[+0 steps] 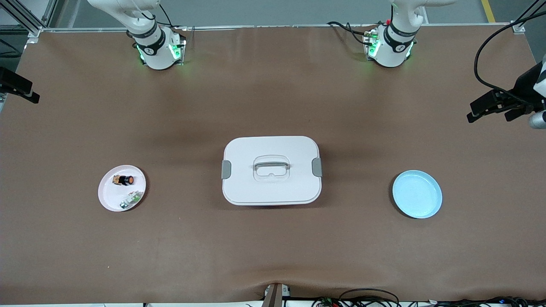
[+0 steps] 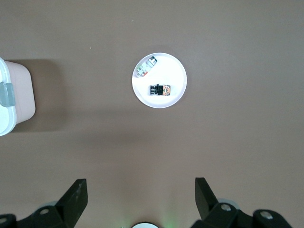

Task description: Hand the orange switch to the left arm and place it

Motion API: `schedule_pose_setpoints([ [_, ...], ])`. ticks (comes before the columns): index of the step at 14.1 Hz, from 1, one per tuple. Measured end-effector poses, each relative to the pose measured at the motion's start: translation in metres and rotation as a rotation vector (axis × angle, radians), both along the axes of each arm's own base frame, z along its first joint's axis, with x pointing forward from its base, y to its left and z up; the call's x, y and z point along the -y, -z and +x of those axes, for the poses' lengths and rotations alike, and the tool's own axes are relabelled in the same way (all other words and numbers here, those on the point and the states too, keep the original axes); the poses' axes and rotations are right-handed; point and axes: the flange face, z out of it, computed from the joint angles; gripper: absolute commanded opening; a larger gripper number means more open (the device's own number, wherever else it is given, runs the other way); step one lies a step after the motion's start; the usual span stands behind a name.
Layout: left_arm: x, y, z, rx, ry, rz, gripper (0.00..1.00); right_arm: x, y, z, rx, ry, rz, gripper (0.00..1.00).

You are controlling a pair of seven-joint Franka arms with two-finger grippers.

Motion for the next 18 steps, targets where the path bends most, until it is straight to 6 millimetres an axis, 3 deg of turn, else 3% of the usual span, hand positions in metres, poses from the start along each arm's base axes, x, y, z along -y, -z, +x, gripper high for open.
schedule_pose_setpoints([
  [8, -0.006, 0.008, 0.004, -0.015, -0.01, 0.0, 1.0, 0.002, -0.004, 0.004, 0.042, 0.004, -0.008, 1.0],
  [13, -0.003, 0.008, 0.004, -0.015, -0.005, 0.0, 1.0, 0.023, -0.001, 0.006, 0.054, 0.042, -0.012, 1.0],
  [18, -0.003, 0.008, 0.004, -0.015, -0.005, 0.0, 1.0, 0.042, 0.046, 0.031, -0.003, 0.073, -0.012, 1.0],
])
